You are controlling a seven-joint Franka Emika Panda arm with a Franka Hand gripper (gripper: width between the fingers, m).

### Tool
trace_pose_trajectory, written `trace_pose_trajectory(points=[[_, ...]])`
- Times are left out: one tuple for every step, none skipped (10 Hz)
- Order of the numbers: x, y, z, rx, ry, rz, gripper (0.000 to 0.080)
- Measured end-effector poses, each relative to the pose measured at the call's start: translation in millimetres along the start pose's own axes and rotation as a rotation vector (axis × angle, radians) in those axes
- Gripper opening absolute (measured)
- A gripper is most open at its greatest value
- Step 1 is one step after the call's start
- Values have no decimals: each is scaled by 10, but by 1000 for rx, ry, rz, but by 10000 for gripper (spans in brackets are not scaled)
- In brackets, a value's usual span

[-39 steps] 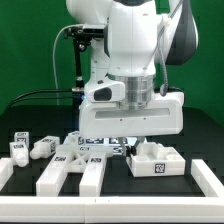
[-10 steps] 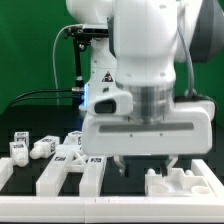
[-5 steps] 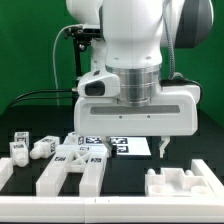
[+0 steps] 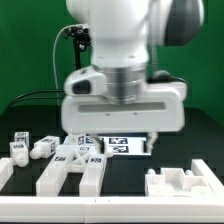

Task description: Assemble chair

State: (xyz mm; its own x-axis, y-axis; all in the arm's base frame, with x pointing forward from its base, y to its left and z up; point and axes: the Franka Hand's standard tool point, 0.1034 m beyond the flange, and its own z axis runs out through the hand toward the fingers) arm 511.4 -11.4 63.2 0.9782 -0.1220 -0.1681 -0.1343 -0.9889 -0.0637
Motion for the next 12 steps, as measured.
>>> trace_pose_trajectory(points=[[-69,148,-52,0,-10,37,649],[-90,214,-49,-2,-15,76,649],[-86,193,-40,-2,-14,69,649],[-87,190,-39,-2,-15,68,649],[-87,193,-38,-2,-15,69,649],[-108,222,-28,-4,-8,93,649],[-271,360,29,-10,-4,134,649],[-497,552,85,-13,-22,175,649],[-594,617,87,-13,-31,201,649],[-554,547,32,-10,-17,192,649],[-561,546,53,-10,-21,187,649],[-565,554,58,-11,-22,189,649]])
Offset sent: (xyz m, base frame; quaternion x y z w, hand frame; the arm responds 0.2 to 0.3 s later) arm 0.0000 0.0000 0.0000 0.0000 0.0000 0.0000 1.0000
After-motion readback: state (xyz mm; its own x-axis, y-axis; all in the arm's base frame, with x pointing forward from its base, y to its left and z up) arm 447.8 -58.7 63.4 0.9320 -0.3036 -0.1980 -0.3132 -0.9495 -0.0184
